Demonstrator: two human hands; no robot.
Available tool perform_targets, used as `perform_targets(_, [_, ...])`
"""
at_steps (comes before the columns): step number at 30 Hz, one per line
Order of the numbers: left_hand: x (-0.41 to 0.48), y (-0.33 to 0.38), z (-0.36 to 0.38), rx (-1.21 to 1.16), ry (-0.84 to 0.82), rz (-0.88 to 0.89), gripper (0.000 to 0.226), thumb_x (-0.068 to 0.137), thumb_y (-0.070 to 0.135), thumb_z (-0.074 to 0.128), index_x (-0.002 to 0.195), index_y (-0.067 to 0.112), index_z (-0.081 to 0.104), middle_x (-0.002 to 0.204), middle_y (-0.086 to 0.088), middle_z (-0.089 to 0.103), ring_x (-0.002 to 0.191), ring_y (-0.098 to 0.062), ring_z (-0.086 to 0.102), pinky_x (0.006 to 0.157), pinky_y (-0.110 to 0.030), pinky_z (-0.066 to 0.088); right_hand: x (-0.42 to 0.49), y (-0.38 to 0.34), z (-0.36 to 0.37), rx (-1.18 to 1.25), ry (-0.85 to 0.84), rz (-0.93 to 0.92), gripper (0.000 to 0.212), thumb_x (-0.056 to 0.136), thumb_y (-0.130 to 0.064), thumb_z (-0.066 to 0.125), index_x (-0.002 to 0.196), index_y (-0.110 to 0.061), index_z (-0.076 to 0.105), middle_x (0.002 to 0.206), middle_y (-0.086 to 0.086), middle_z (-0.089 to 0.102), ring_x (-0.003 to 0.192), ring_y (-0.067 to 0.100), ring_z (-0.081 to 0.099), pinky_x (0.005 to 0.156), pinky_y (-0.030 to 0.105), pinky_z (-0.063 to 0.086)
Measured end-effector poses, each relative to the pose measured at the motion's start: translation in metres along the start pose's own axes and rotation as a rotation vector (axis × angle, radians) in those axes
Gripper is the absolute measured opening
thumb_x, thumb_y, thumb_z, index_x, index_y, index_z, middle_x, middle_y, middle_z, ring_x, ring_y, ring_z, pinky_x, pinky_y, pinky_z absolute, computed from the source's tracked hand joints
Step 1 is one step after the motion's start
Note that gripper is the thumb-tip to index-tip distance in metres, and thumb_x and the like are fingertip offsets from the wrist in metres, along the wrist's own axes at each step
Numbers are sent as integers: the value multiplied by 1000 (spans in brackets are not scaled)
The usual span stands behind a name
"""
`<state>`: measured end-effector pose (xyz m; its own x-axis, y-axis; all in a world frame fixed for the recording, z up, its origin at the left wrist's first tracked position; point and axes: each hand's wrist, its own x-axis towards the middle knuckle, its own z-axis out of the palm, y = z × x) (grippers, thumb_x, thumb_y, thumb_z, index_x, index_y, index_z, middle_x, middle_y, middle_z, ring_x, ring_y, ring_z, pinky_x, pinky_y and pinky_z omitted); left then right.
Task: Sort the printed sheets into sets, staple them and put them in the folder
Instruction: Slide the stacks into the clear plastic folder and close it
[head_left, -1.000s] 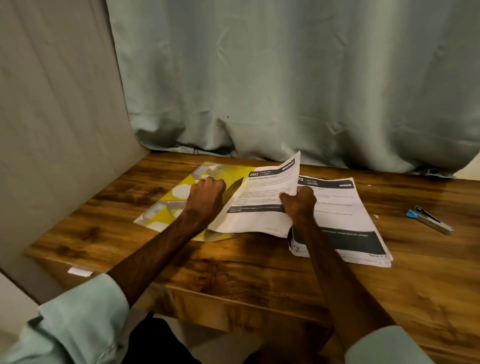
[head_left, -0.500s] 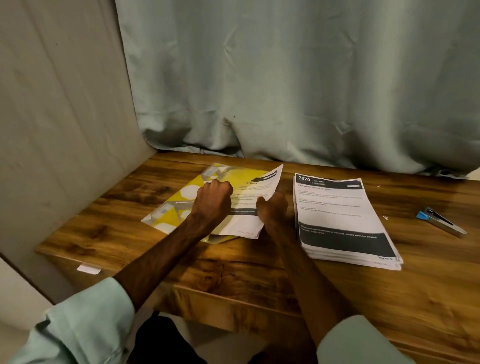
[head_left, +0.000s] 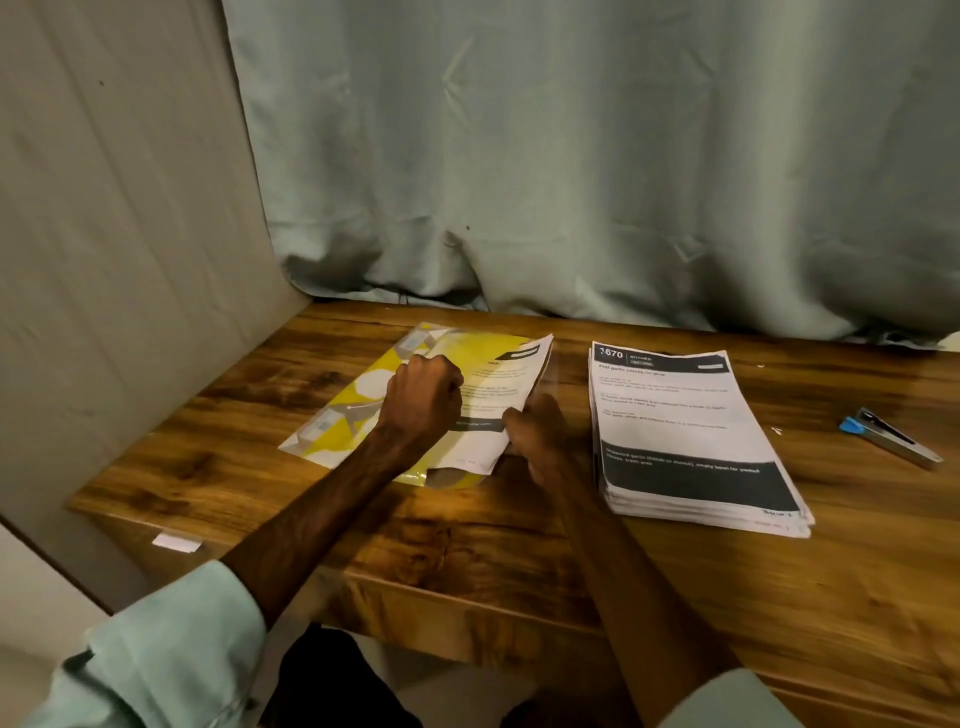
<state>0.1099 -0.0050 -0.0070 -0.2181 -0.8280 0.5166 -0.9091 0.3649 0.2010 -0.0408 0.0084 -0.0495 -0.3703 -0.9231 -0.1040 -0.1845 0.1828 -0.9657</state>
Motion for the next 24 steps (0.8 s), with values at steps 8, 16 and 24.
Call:
perform_targets(8, [-3, -2, -9, -95, -2, 82, 10, 77, 2, 68, 72, 8, 74, 74, -8, 74, 69, -29, 68, 60, -26, 35, -4, -7, 42, 46, -92, -31, 29, 86, 2, 63, 114, 3, 70, 110, 16, 71, 102, 31, 69, 80, 38, 58])
perform_targets(16, [-2, -9, -9, -145, 22, 55, 9, 78, 5, 72, 81, 9, 79, 79, -6, 77, 72, -22, 72, 63, -23, 40, -8, -15, 34, 207, -192, 107, 6, 96, -2, 61, 100, 2, 63, 100, 27, 68, 71, 37, 71, 47, 38, 60])
perform_targets(24, [-5, -10, -10, -124, 13, 117, 16, 82, 6, 72, 94, 9, 81, 89, -8, 79, 79, -27, 74, 71, -34, 57, 8, -10, 36, 216, -131, 120, 8, 83, 15, 68, 87, 11, 63, 85, 31, 70, 60, 36, 72, 58, 48, 62])
